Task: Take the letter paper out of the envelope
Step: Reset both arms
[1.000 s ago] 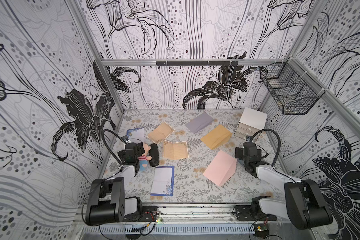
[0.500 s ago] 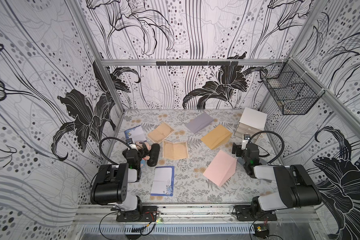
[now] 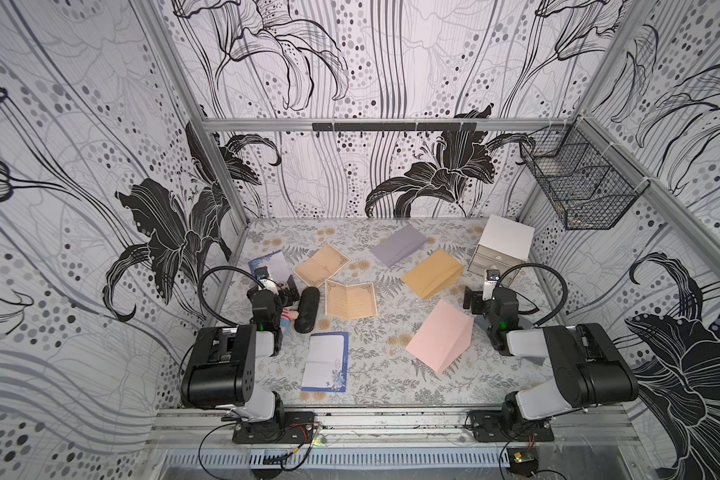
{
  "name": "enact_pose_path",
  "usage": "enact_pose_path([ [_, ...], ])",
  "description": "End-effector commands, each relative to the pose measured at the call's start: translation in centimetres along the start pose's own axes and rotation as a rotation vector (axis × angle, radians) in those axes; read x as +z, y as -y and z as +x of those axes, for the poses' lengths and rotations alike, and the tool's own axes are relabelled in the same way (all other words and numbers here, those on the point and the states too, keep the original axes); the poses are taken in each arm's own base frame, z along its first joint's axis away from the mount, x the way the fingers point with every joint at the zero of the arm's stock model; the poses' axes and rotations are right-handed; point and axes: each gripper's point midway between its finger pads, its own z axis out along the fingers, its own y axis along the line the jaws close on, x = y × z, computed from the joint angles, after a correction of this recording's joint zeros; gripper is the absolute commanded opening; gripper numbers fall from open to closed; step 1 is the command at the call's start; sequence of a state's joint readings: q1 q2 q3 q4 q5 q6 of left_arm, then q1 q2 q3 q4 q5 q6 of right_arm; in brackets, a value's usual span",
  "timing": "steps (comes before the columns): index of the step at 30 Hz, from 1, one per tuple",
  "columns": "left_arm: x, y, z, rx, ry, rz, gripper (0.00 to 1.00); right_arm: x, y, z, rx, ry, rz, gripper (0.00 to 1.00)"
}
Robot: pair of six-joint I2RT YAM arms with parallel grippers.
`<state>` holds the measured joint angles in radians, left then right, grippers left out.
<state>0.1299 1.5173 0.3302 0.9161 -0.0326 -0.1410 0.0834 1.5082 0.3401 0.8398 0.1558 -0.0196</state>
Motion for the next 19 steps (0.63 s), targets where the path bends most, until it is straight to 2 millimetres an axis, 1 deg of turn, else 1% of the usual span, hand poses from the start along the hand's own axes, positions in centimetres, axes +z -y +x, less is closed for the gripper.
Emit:
enact_pose_path([
  [1, 0.34, 0.59, -0.6, 0.029, 0.013, 0.028, 0.99, 0.14, 0.24, -1.71, 0.008, 0.051, 0.0, 1.0],
  [19, 0.36, 0.72, -0.57, 0.034, 0.011, 0.027, 0.99, 0.13, 0.26, -1.66, 0.009, 0.05, 0.001, 1.0],
])
